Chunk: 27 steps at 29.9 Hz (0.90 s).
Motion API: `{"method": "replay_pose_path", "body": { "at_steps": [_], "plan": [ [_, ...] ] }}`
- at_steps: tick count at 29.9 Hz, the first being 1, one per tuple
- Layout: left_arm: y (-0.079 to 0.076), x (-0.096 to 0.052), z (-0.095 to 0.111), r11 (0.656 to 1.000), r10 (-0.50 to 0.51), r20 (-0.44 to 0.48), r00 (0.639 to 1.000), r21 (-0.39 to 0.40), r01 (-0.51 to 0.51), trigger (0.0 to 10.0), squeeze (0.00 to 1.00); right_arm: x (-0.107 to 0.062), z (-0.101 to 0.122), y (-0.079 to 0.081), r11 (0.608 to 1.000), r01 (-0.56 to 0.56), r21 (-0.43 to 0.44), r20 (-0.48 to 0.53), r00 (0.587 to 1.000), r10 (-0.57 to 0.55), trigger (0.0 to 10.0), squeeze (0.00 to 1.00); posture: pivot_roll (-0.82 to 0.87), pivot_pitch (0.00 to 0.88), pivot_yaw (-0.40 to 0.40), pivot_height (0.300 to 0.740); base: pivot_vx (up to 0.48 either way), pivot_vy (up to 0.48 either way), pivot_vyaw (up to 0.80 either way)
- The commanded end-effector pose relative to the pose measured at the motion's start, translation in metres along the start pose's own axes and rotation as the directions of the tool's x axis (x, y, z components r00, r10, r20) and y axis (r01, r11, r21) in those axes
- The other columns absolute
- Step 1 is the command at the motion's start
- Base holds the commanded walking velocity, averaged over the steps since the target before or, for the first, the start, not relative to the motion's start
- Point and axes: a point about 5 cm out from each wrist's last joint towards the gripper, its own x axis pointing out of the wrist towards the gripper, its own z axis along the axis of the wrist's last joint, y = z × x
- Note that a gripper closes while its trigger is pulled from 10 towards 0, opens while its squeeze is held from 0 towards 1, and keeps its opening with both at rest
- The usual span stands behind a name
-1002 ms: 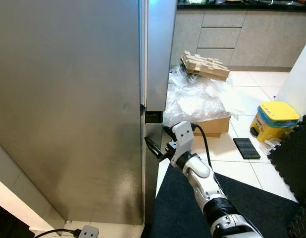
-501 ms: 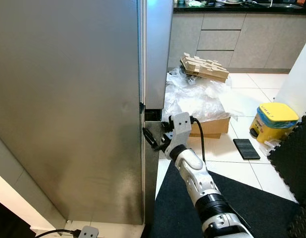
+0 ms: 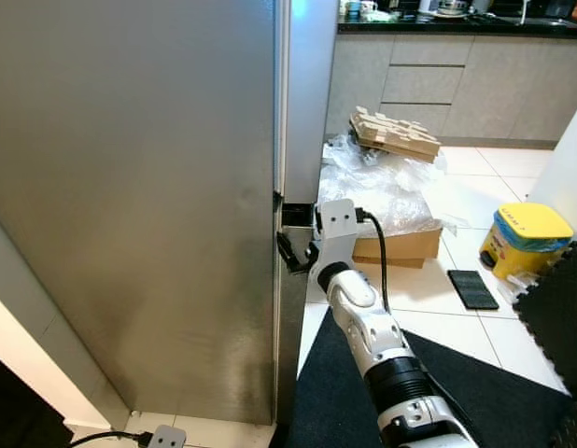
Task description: Restocking fridge
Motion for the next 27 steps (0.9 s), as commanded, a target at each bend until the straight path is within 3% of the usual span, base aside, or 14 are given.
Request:
{"method": "replay_pose_path", "body": {
  "at_steps": [1,9,12,27],
  "plan": [
    [-0.005,0.000,-0.005,1.000,-0.010,-0.019,1.000,0.010,0.010,10.0,0.00,0.002,0.008,-0.013,0.994,0.106,0.020,0.009,0.994,-0.107,10.0,0.00,0.09,0.000,-0.019,0.740,0.000,0.000,0.00],
    [-0.005,0.000,-0.005,1.000,-0.012,-0.021,1.000,0.015,0.012,10.0,0.00,-0.002,0.006,-0.029,0.976,0.217,0.013,-0.004,0.976,-0.217,10.0,0.00,0.09,0.000,-0.018,0.740,0.000,0.000,0.00],
    [-0.005,0.000,-0.006,1.000,-0.011,-0.022,1.000,0.017,0.012,10.0,0.00,-0.004,0.005,-0.042,0.959,0.283,0.006,-0.005,0.959,-0.283,10.0,0.00,0.09,0.000,-0.016,0.740,0.000,0.000,0.00],
    [-0.004,0.000,-0.005,1.000,-0.014,-0.021,1.000,0.023,0.014,10.0,0.00,-0.012,-0.003,-0.067,0.912,0.409,-0.041,-0.036,0.911,-0.411,10.0,0.00,0.08,0.000,-0.012,0.740,0.000,0.000,0.00]
  ]
}}
